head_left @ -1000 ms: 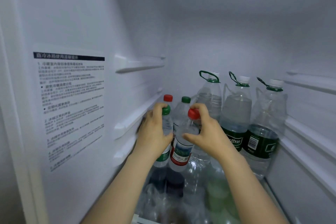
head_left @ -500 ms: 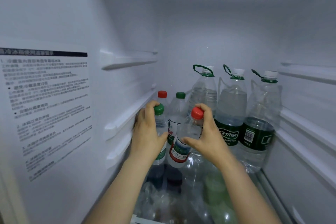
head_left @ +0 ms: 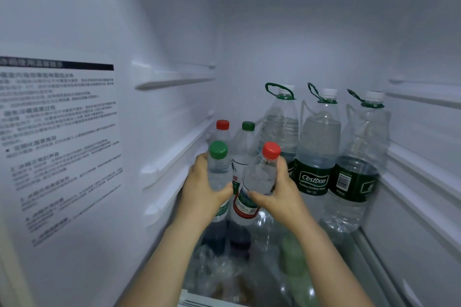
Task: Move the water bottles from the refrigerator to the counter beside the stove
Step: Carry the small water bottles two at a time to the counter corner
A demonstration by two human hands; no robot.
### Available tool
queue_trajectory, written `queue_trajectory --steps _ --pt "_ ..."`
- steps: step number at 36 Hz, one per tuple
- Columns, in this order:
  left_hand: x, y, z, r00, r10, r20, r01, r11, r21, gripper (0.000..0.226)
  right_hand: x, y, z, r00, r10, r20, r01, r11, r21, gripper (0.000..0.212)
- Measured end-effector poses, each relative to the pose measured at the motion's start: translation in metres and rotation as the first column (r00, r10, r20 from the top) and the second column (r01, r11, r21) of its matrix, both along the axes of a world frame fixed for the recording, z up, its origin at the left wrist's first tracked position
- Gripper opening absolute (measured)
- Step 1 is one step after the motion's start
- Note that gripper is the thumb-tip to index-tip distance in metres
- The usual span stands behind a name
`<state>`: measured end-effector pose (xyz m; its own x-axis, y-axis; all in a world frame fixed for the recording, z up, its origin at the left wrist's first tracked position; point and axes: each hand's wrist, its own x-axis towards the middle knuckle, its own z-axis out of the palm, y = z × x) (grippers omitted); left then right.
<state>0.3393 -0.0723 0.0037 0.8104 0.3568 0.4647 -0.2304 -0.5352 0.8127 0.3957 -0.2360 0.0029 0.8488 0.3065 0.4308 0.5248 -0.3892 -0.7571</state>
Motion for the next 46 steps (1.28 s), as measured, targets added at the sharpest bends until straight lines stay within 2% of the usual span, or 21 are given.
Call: queue_trajectory --steps 7,11,17,22,26,36,46 --pt "-0.004 -0.002 -0.008 1.000 0.007 0.006 -0.007 1.000 0.012 0.068 -0.002 0.002 -0.012 0.998 -0.011 -0.054 0.016 0.995 0.099 0.073" --pt "-0.010 -0.005 -0.010 0.998 0.045 0.034 -0.046 0.999 0.004 0.062 -0.009 0.002 -0.024 0.997 -0.056 -0.057 0.065 0.982 0.179 0.072" --pt "-0.028 -0.010 -0.017 0.993 0.099 0.064 -0.097 0.995 -0.032 0.064 -0.036 -0.005 -0.032 0.988 -0.151 -0.041 0.156 0.953 0.261 0.066" --pt "-0.047 -0.015 -0.011 0.996 0.071 0.053 -0.068 0.997 -0.044 0.060 -0.057 -0.013 -0.011 0.987 -0.148 -0.069 0.161 0.952 0.259 0.055" --pt "-0.066 -0.019 -0.004 0.997 0.070 0.021 -0.067 0.991 -0.116 0.067 -0.076 -0.020 -0.001 0.984 -0.153 -0.090 0.173 0.942 0.286 0.056" --pt "-0.116 -0.032 0.020 0.998 0.019 0.052 -0.010 0.985 -0.172 0.050 -0.115 -0.038 0.024 0.993 -0.111 -0.045 0.119 0.947 0.299 0.054" --pt "-0.161 -0.050 0.017 0.999 -0.039 0.037 0.045 0.980 -0.195 0.047 -0.165 -0.050 0.025 0.994 -0.088 -0.064 0.103 0.954 0.281 0.052"
